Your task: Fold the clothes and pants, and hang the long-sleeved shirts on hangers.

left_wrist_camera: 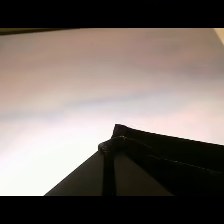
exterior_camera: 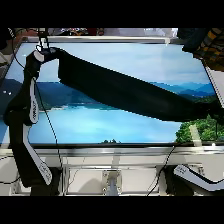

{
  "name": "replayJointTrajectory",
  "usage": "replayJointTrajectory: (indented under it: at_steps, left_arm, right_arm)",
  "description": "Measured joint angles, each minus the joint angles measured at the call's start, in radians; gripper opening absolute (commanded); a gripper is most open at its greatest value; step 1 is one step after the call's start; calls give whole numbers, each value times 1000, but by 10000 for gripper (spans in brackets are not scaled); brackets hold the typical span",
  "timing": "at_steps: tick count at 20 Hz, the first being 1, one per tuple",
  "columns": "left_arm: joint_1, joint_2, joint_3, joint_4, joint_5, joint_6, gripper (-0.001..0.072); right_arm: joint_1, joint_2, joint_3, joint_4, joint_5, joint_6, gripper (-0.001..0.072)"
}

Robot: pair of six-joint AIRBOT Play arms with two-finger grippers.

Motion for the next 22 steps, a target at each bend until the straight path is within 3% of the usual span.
replayJointTrajectory:
  at_steps: [2,3,6,7,8,9,13,17,18,19,20,22]
  left_arm:
    - [1,-38,0,-19,26,0,60]
    - [1,-53,0,-26,35,0,166]
    - [1,-82,0,-25,73,0,307]
    - [2,-87,0,-22,84,0,317]
    - [2,-90,0,-19,92,0,381]
    - [2,-91,0,-16,98,2,380]
    - [11,-71,0,55,59,-13,359]
    - [66,-56,0,137,-134,-151,363]
    - [86,-56,0,129,-193,-176,369]
    - [103,-56,0,111,-240,-194,371]
    - [121,-56,0,82,-287,-205,371]
    - [142,-55,0,35,-345,-222,370]
  right_arm:
    - [23,-43,1,19,-44,-1,10]
    - [37,-61,3,27,-66,-1,11]
    - [81,-110,21,42,-116,-2,38]
    - [95,-124,33,45,-126,-2,135]
    - [107,-135,48,47,-135,-2,273]
    - [116,-143,64,50,-143,-2,342]
    - [133,-157,151,43,-106,-1,344]
    - [138,-161,227,25,-18,0,344]
    - [138,-161,238,23,3,0,390]
    - [139,-161,247,19,30,0,507]
    - [140,-160,256,14,55,0,548]
    - [140,-160,266,1,106,0,548]
